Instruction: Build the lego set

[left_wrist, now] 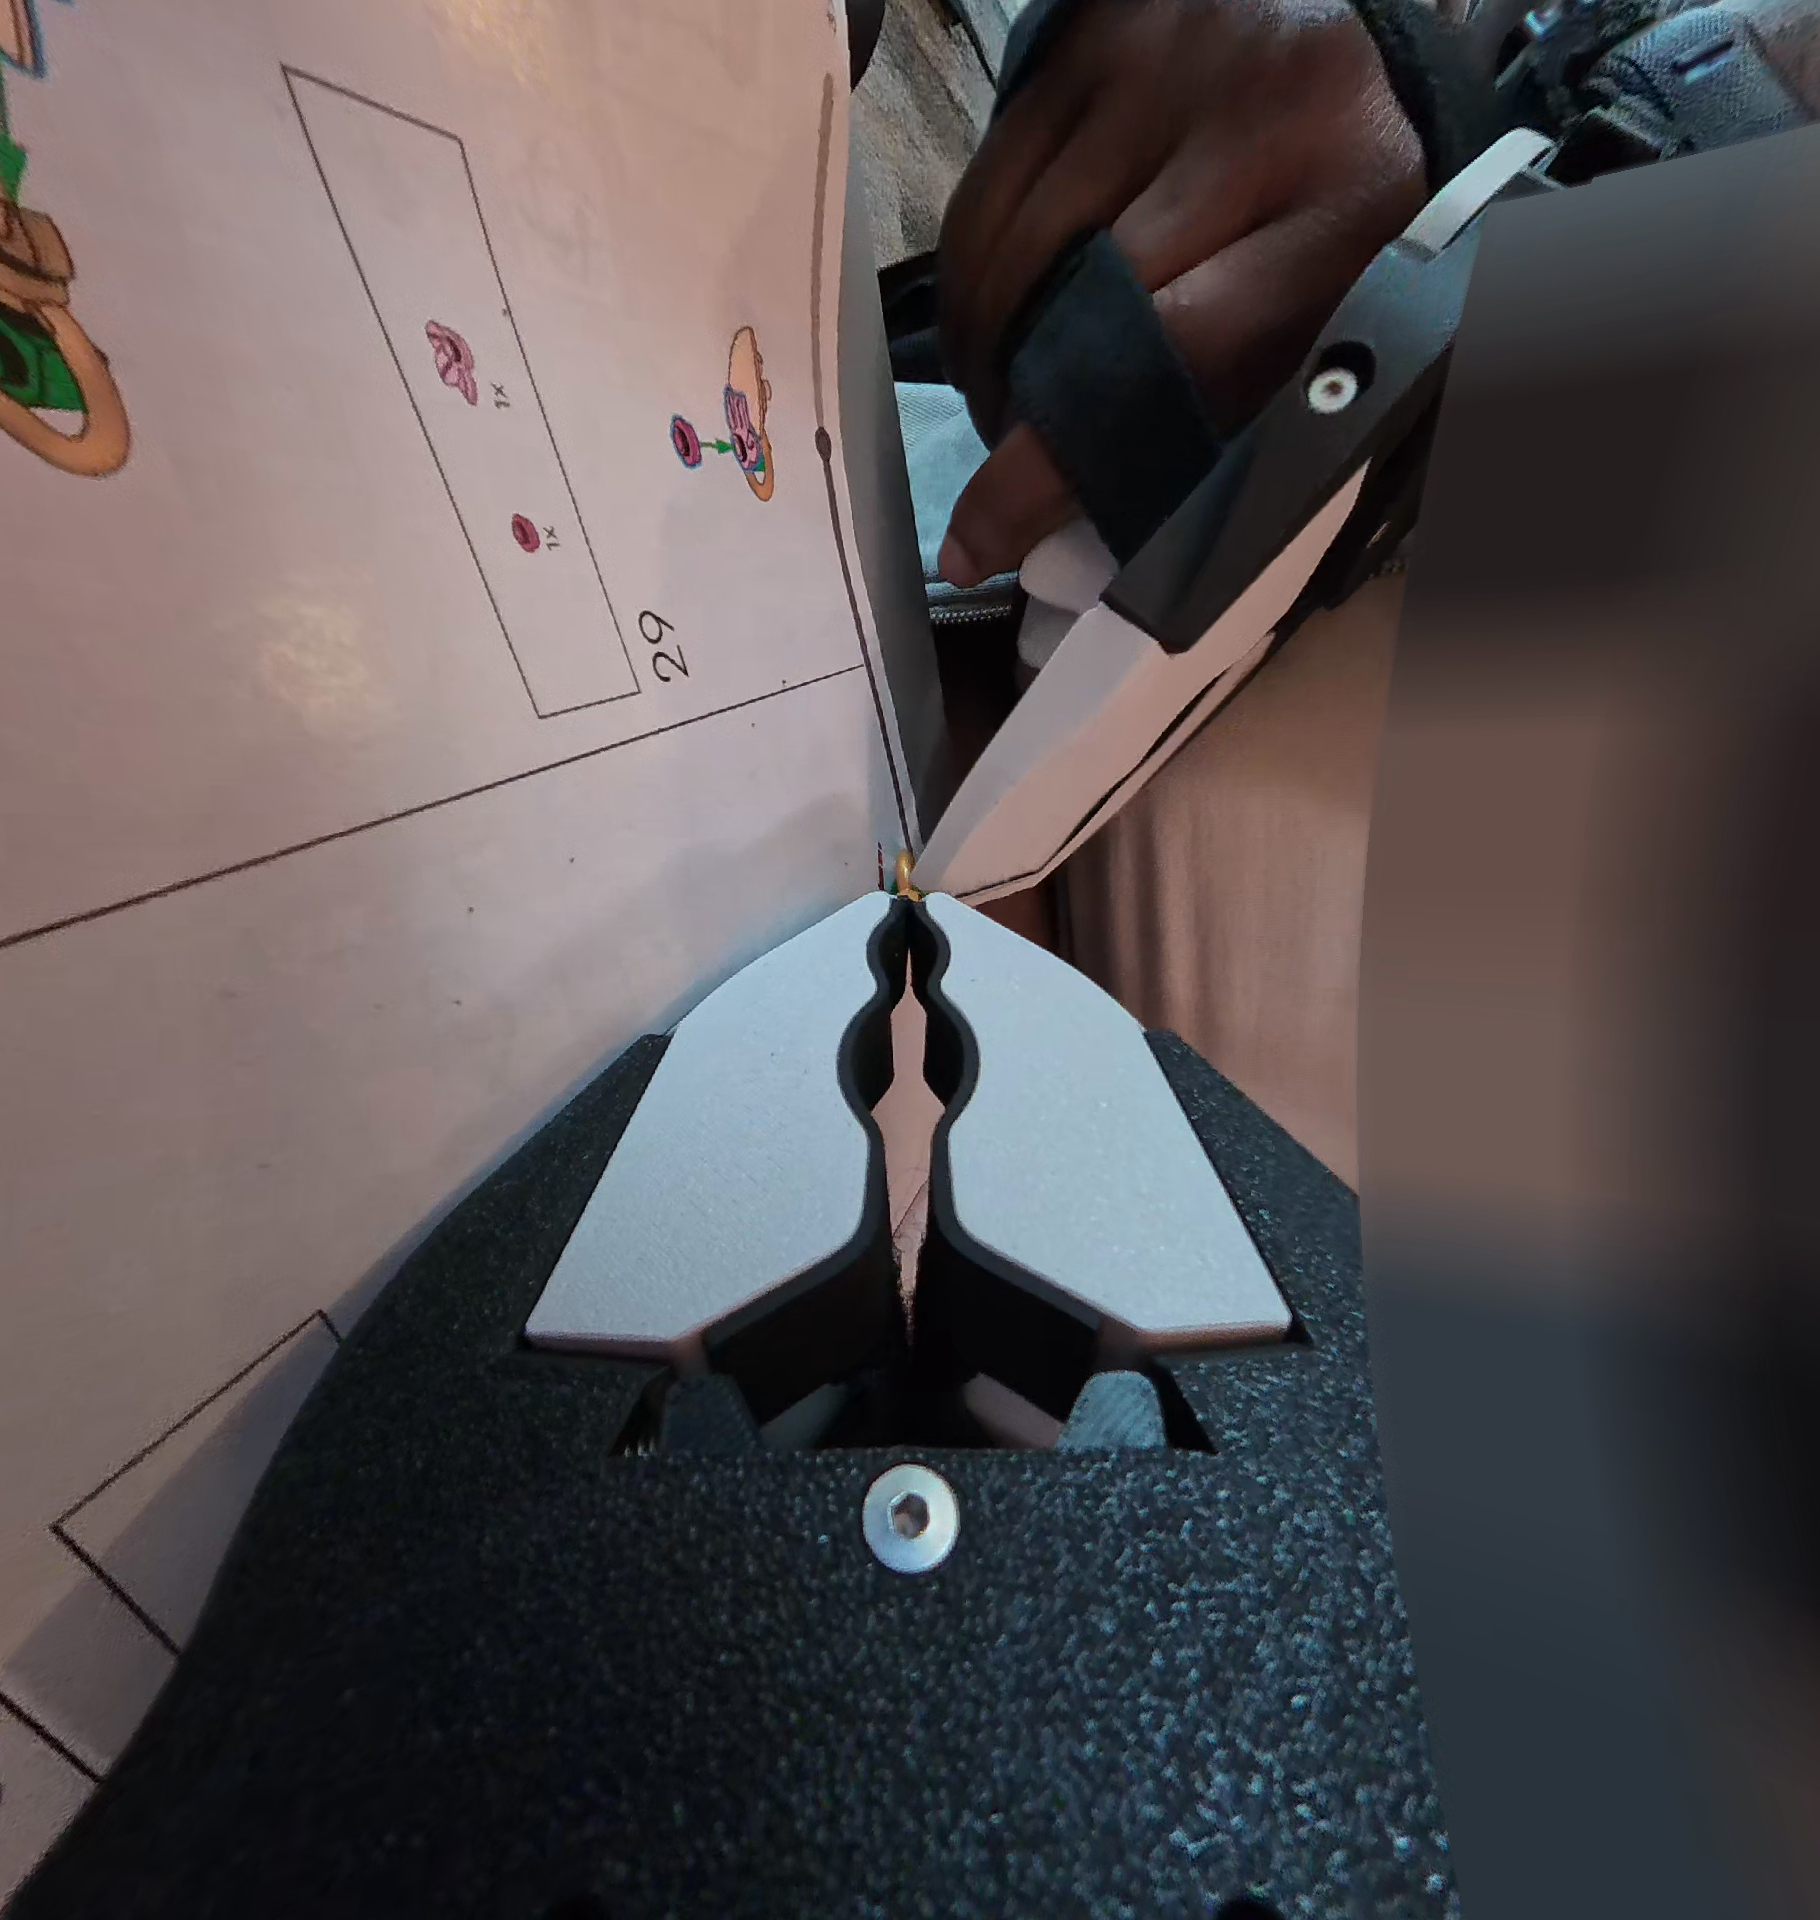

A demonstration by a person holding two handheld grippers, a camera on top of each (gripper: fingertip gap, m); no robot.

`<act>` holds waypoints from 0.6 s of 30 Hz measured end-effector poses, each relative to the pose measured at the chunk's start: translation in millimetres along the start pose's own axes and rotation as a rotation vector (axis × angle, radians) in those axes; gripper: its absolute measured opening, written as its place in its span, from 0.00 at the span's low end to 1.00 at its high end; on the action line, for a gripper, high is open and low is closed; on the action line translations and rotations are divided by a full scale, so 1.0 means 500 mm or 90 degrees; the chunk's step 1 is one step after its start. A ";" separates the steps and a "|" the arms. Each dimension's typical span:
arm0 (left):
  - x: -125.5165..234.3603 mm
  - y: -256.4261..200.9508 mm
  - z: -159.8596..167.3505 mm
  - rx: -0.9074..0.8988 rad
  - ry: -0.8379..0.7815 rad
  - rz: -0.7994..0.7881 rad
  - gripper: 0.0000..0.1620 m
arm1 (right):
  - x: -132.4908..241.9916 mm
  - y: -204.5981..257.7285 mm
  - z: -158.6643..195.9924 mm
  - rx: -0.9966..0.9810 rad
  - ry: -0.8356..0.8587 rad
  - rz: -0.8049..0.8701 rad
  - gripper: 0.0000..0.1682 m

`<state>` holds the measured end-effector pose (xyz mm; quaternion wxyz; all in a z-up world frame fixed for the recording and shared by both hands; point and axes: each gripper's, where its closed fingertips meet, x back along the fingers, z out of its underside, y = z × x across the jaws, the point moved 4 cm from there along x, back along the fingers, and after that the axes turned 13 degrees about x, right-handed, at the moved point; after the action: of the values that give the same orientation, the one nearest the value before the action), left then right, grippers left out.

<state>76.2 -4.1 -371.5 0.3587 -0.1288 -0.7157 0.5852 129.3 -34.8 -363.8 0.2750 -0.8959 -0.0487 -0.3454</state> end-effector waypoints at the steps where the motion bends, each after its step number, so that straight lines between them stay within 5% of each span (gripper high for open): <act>1: 0.000 0.000 0.000 0.000 0.000 0.000 0.00 | 0.000 0.000 0.001 0.007 -0.005 0.001 0.08; 9: 0.000 0.000 0.000 -0.003 0.006 0.001 0.00 | 0.002 -0.001 0.003 0.038 -0.013 -0.002 0.08; 12: -0.004 -0.001 0.004 -0.008 0.020 0.003 0.00 | 0.003 -0.032 0.038 0.060 0.062 0.061 0.03; 18: -0.008 -0.004 0.006 -0.008 0.028 0.011 0.00 | 0.010 -0.031 0.027 -0.052 -0.001 -0.036 0.12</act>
<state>77.7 -9.3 -371.3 0.3685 -0.1499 -0.7100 0.5811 136.9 -15.0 -361.8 0.2281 -0.9051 -0.0598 -0.3539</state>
